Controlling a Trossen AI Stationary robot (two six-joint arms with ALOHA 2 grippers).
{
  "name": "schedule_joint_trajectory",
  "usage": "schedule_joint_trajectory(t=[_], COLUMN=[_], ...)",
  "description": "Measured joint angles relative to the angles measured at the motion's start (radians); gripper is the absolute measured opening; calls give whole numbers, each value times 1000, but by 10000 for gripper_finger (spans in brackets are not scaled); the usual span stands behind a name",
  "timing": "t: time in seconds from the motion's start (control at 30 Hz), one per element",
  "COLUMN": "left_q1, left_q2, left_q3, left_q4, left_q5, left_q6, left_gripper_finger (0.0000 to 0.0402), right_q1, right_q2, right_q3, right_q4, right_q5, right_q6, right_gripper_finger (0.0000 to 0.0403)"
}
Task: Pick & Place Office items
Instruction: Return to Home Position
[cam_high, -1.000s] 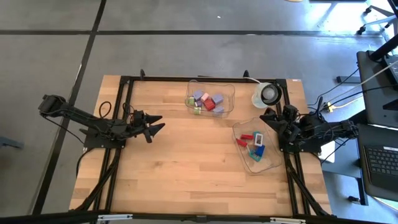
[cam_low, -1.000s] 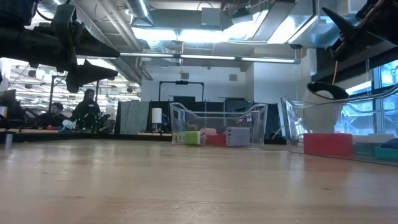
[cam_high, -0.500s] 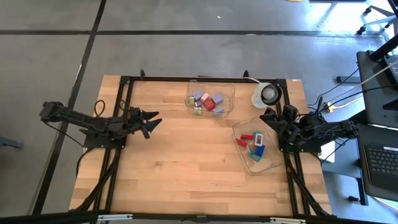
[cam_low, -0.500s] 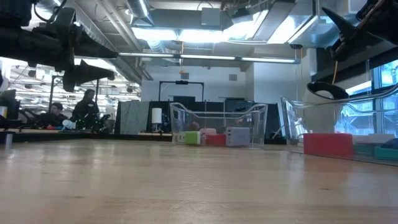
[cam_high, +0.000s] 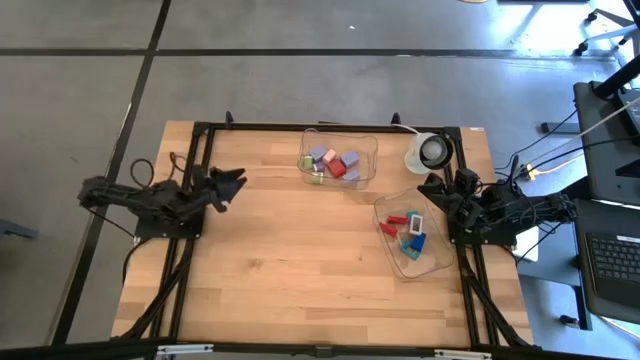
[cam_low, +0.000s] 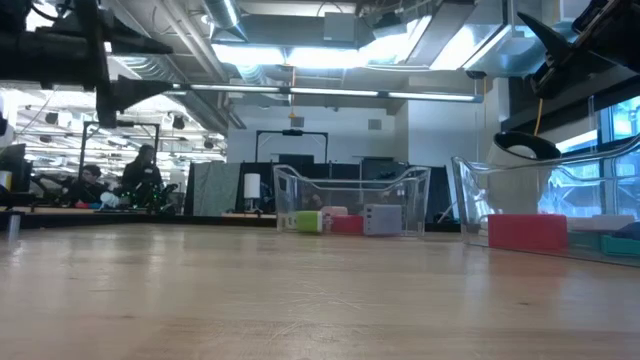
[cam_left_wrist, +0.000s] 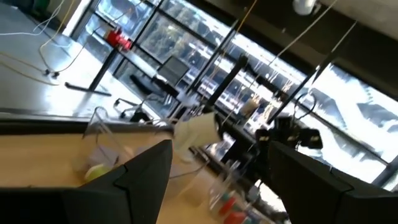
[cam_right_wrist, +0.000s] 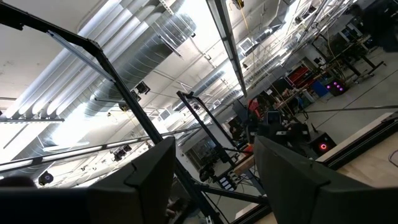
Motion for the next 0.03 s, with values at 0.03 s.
schedule_joint_trajectory(t=[0.03], left_q1=[0], left_q2=[-14], left_q3=[0], left_q4=[0], left_q5=[0], left_q6=[0], left_gripper_finger=[262], right_q1=[0], right_q2=[0], right_q3=[0], right_q4=[0], right_q5=[0], right_q6=[0], right_gripper_finger=[221])
